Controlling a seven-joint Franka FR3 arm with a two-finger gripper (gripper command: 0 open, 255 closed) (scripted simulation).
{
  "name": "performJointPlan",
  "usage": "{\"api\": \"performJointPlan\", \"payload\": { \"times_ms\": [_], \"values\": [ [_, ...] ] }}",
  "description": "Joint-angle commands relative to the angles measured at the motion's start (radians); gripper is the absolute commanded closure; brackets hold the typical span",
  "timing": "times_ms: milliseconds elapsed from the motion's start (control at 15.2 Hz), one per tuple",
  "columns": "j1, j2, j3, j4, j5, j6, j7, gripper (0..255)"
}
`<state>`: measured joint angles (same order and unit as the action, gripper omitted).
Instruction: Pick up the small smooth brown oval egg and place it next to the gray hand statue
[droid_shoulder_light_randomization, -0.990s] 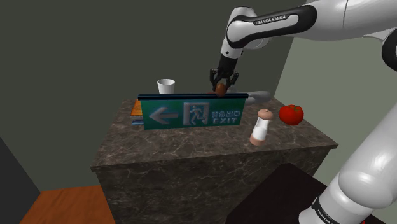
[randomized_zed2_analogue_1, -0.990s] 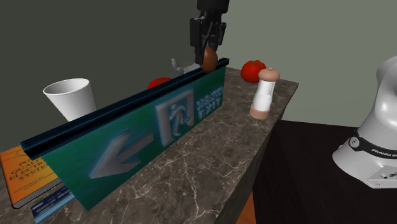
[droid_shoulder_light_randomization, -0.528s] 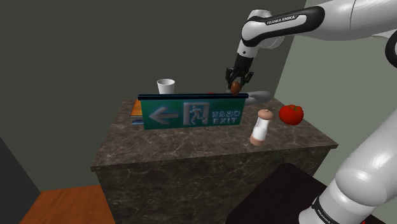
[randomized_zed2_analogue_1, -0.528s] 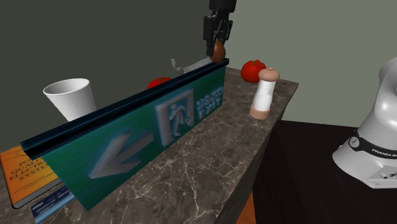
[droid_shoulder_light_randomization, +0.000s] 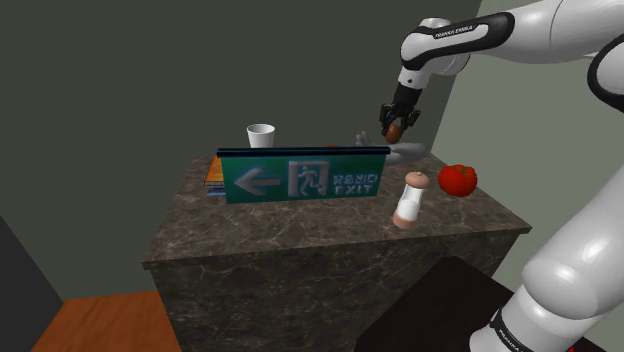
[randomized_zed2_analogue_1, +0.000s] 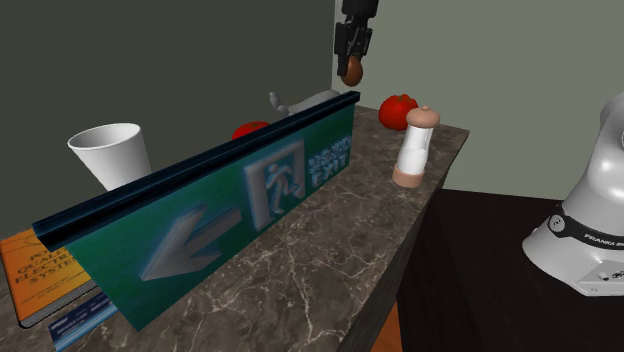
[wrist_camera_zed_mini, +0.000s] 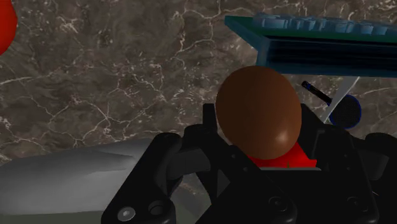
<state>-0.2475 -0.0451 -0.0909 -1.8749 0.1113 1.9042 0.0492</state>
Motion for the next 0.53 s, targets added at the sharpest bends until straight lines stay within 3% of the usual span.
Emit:
{"api": "performJointPlan", "payload": {
  "times_ms": [0,462],
  "values": [
    [-0.022,0.018,-0.024,0.021,0.004,-0.008,-0.048,255],
    [-0.105,0.106,-0.105,0.132,0.029,-0.052,-0.214,255]
  ]
}}
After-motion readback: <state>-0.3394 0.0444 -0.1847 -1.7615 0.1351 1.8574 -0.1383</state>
